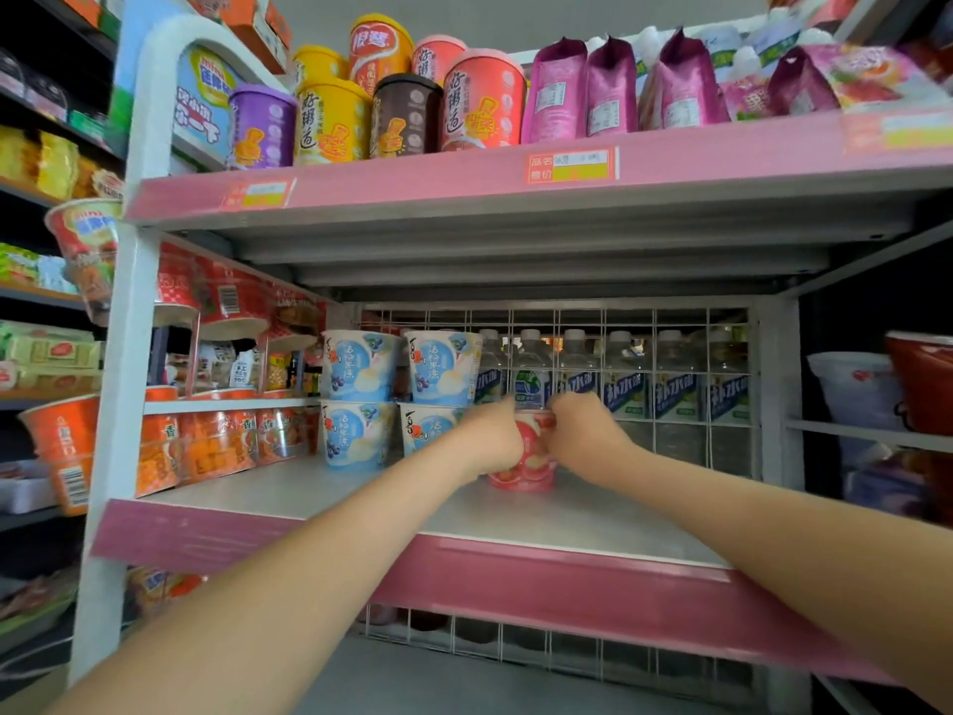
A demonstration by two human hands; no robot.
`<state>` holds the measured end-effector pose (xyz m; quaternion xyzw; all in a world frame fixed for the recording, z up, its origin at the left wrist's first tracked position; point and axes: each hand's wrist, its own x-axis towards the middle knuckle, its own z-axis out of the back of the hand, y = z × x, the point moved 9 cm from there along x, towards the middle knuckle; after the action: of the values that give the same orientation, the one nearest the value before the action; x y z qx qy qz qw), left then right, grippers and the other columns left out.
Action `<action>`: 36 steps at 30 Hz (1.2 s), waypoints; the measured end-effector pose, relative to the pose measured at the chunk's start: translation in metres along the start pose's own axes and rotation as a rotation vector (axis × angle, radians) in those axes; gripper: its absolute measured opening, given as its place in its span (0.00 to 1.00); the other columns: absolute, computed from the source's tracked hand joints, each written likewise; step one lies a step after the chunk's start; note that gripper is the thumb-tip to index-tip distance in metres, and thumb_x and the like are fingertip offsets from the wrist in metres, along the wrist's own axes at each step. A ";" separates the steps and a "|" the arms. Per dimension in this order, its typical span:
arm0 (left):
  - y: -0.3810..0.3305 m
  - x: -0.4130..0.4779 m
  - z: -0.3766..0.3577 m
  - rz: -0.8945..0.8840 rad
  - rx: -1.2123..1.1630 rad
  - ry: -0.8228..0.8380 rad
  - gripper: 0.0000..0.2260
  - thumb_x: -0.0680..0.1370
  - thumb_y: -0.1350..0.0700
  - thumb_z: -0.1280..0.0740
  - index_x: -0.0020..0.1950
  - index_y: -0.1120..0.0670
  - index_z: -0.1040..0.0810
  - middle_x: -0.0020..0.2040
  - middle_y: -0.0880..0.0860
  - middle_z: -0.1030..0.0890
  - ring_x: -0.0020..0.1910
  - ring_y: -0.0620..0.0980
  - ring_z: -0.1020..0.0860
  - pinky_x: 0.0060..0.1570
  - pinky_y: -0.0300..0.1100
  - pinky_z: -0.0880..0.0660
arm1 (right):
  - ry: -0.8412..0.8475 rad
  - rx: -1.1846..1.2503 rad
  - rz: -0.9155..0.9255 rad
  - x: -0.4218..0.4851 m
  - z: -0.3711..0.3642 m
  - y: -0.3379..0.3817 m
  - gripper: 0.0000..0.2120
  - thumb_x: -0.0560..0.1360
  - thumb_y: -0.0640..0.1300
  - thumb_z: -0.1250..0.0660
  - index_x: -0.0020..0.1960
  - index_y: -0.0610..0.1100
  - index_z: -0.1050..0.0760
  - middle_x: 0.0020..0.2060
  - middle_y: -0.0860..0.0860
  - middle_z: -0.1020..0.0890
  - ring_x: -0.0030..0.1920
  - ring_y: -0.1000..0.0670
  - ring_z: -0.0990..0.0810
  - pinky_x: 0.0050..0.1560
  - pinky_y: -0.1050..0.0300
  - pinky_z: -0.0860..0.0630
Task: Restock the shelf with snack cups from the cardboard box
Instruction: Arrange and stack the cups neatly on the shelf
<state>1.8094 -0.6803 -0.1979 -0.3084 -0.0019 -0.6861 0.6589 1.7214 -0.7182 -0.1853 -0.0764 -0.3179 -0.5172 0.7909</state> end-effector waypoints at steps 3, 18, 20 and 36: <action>0.000 -0.001 0.004 -0.026 0.090 0.013 0.30 0.77 0.68 0.46 0.78 0.52 0.49 0.74 0.60 0.39 0.71 0.57 0.37 0.63 0.44 0.32 | 0.018 0.053 0.000 0.002 -0.003 -0.005 0.07 0.78 0.40 0.38 0.54 0.39 0.27 0.39 0.49 0.23 0.37 0.52 0.22 0.38 0.61 0.22; 0.035 -0.065 0.078 -0.092 0.030 -0.122 0.19 0.79 0.57 0.39 0.70 0.51 0.30 0.65 0.54 0.25 0.58 0.52 0.24 0.51 0.39 0.27 | -0.021 0.015 0.314 -0.050 0.049 0.115 0.12 0.75 0.44 0.36 0.56 0.40 0.27 0.54 0.43 0.21 0.53 0.42 0.21 0.46 0.55 0.28; 0.050 -0.092 0.103 -0.102 0.078 -0.225 0.17 0.78 0.60 0.40 0.67 0.51 0.28 0.63 0.53 0.23 0.57 0.52 0.24 0.47 0.38 0.29 | -0.075 0.074 0.426 -0.068 0.046 0.160 0.05 0.74 0.41 0.38 0.50 0.42 0.27 0.51 0.42 0.20 0.53 0.41 0.22 0.43 0.56 0.32; 0.353 -0.496 0.051 0.637 -0.129 -0.291 0.09 0.76 0.60 0.35 0.56 0.55 0.24 0.52 0.55 0.20 0.50 0.49 0.22 0.54 0.40 0.28 | 0.488 0.799 0.753 -0.378 -0.192 0.402 0.19 0.76 0.37 0.37 0.66 0.41 0.28 0.63 0.43 0.23 0.63 0.44 0.27 0.61 0.60 0.38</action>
<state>2.1215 -0.2582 -0.5100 -0.4291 0.0436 -0.3940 0.8117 2.0516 -0.3317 -0.4722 0.2403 -0.2481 -0.0447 0.9374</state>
